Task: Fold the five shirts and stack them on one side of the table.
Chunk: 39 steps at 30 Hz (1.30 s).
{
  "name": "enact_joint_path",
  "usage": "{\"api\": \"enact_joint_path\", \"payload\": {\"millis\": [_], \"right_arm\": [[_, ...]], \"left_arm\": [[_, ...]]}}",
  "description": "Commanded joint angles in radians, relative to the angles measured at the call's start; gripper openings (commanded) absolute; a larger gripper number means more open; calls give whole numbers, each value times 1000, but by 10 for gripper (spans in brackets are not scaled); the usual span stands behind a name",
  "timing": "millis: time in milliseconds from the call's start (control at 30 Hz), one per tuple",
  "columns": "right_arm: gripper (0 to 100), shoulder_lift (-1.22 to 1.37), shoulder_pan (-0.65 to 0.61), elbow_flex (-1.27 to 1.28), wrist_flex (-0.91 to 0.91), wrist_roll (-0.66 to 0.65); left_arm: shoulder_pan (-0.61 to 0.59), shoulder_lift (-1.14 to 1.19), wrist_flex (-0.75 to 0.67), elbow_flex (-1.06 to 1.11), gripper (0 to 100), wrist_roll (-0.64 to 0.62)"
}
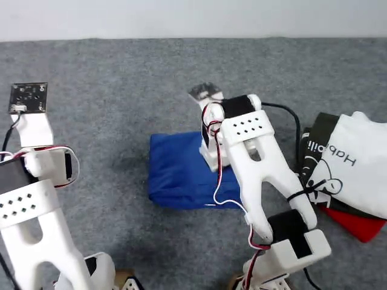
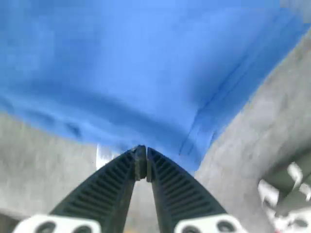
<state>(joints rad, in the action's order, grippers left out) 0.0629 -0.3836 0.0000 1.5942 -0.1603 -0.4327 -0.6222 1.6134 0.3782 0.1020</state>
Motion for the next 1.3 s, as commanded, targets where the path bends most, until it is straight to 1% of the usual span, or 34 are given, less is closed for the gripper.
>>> {"api": "enact_joint_path", "payload": {"millis": [0, 100, 233, 333, 500, 667, 800, 933, 1033, 1133, 1267], "right_arm": [[10, 1, 1, -52, -79, -11], [10, 119, -4, -54, -42, -11], [10, 252, -41, -57, 108, -11], [10, 306, -67, -57, 197, -9], [10, 237, -90, -78, 200, -9], [10, 170, -163, -233, 197, -9], [11, 189, -268, -351, 197, -8], [11, 243, -369, -400, 168, -8], [10, 295, -430, -420, 134, -8], [10, 355, -479, -422, 93, -8], [10, 458, -532, -422, 45, -8]], "left_arm": [[-2, -26, -18, -4, 5, 11], [-5, -28, -18, 7, 5, 11], [-6, -28, -18, 28, 5, 12], [-6, -28, -18, 35, 5, 12], [-6, -28, -25, 28, 5, 12], [-12, -28, -25, 27, 5, 9], [-114, -29, -38, 10, 5, 6], [-258, -28, -64, -4, 5, -28], [-339, -28, -81, -4, 5, -29], [-393, -28, -89, -4, 5, -25], [-428, -28, -87, -4, 5, -23]]}}
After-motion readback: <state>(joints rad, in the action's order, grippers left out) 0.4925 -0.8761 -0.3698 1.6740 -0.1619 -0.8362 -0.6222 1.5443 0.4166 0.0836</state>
